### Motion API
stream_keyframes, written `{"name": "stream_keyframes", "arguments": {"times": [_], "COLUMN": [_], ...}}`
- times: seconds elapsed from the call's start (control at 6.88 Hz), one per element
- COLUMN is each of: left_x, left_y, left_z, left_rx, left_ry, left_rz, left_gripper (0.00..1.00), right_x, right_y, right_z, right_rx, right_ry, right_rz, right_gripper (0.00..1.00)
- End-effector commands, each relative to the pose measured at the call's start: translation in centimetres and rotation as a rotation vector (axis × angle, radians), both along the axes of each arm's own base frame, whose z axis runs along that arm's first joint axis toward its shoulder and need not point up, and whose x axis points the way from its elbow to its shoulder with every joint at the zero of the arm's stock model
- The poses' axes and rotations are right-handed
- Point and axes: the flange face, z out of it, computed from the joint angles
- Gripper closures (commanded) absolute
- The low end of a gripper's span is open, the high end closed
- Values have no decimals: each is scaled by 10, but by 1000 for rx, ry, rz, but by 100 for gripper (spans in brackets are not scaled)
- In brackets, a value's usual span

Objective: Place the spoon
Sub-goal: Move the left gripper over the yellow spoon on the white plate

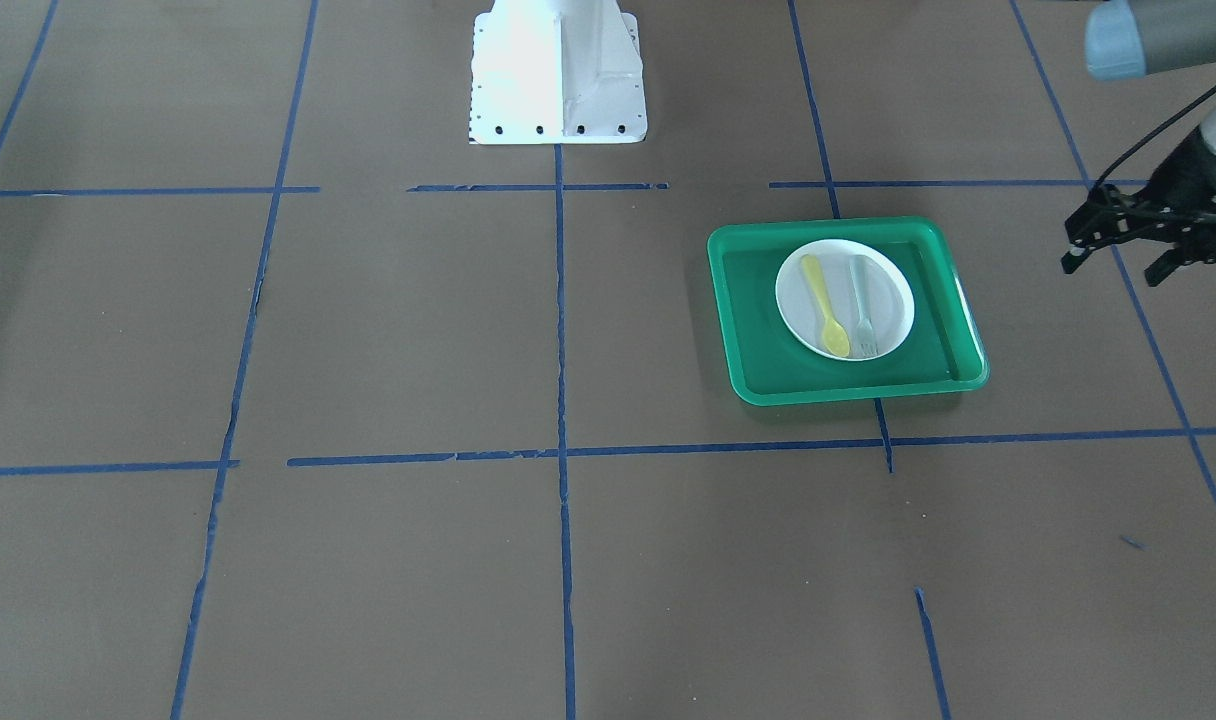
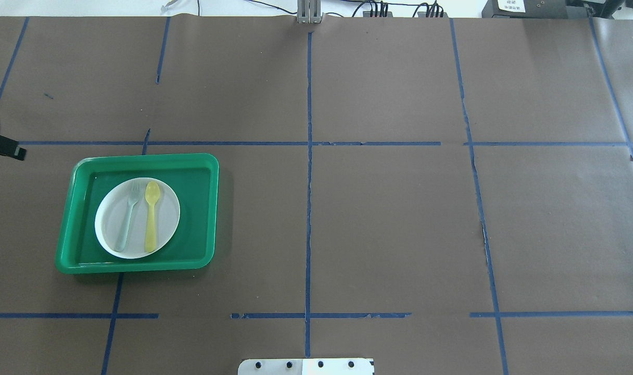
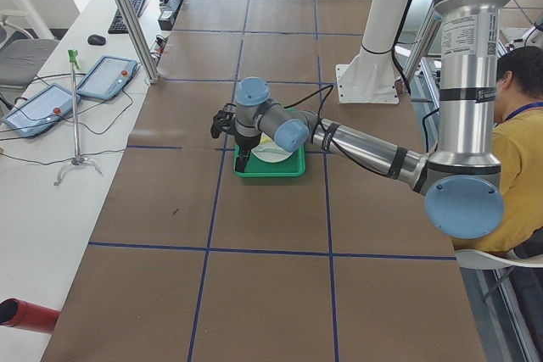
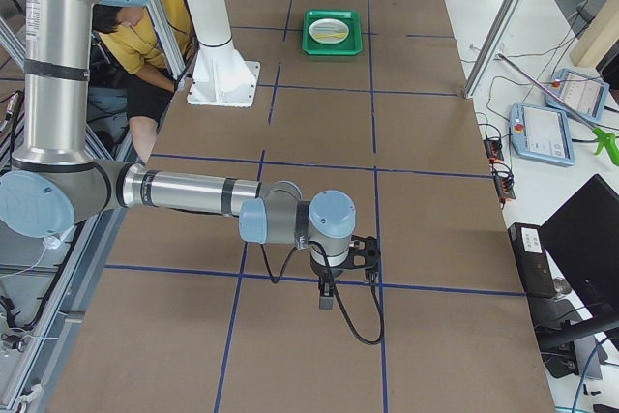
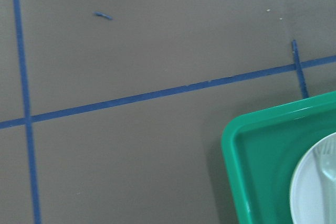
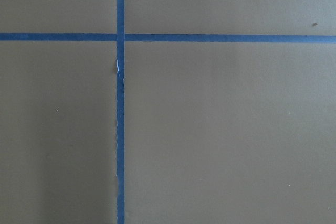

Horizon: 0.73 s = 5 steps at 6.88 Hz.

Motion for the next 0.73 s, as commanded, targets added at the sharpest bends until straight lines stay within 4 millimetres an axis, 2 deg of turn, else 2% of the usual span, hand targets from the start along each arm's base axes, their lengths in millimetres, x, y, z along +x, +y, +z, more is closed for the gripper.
{"name": "stream_keyframes", "arguments": {"times": [0.0, 0.15, 0.29, 0.58], "left_x": [126, 163, 191, 214], "left_y": [21, 35, 51, 59], "left_z": [-51, -59, -51, -44], "left_rx": [-83, -122, -146, -152], "left_ry": [87, 87, 61, 39], "left_rz": [-62, -83, -102, -86], "left_gripper": [0, 0, 0, 34], "right_x": [0, 0, 0, 0], "right_y": [0, 0, 0, 0], "right_z": [0, 0, 0, 0], "right_rx": [0, 0, 0, 0], "right_ry": [0, 0, 0, 0], "right_rz": [0, 0, 0, 0], "right_gripper": [0, 0, 0, 0]}}
